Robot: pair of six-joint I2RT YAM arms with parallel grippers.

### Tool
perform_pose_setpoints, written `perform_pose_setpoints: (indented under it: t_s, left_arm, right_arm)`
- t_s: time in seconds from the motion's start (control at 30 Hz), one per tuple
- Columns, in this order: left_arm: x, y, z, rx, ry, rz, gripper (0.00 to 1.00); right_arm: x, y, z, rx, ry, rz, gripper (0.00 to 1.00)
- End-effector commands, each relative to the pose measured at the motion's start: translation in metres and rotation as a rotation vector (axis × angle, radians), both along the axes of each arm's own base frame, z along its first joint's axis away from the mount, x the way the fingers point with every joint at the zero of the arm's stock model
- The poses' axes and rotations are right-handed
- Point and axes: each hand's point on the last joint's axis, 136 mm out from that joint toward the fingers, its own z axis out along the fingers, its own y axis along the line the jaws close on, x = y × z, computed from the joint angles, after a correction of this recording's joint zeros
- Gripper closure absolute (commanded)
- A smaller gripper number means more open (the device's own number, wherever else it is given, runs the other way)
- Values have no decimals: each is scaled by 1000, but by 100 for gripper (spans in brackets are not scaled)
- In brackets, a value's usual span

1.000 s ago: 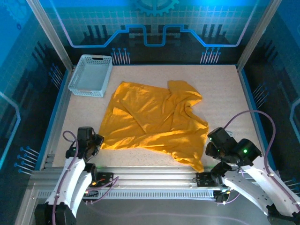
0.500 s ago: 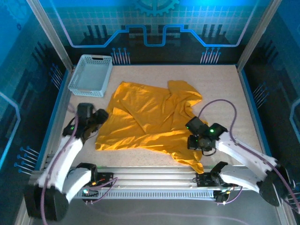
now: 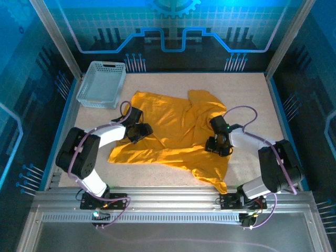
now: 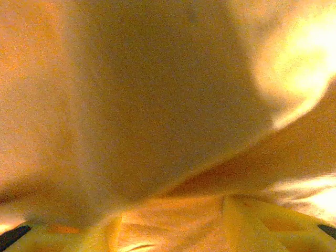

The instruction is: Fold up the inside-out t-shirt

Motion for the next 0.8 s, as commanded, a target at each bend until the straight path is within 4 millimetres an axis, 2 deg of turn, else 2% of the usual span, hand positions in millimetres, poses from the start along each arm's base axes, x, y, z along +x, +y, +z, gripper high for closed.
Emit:
perform_pose_setpoints:
  t_s: [0.0, 0.27, 0.4, 0.5, 0.57, 0.6, 0.67, 0.77]
  left_arm:
    - [3, 4, -19, 19, 44, 24, 37]
    - [43, 5, -16, -14, 19, 91, 35]
    - [70, -1, -12, -53, 13, 81, 35]
    - [94, 3, 2, -31, -11, 83, 35]
    - [102, 1, 20, -34, -29, 59, 33]
    - [102, -2, 33, -20, -55, 36, 31]
    - [93, -4, 55, 36, -95, -1, 26]
    - [68, -6, 75, 66, -122, -45, 25]
  right_arm:
    - [35, -9, 3, 31, -40, -20, 45]
    - [117, -39, -3, 8, -58, -94, 45]
    - [167, -50, 3, 8, -105, -124, 46]
    - [202, -52, 22, 3, -155, -111, 45]
    - [206, -55, 46, -23, -174, -85, 45]
    - [202, -57, 62, -50, -195, -68, 45]
    - [182, -57, 87, -115, -219, -18, 44]
    - [131, -36, 110, -137, -220, 99, 46]
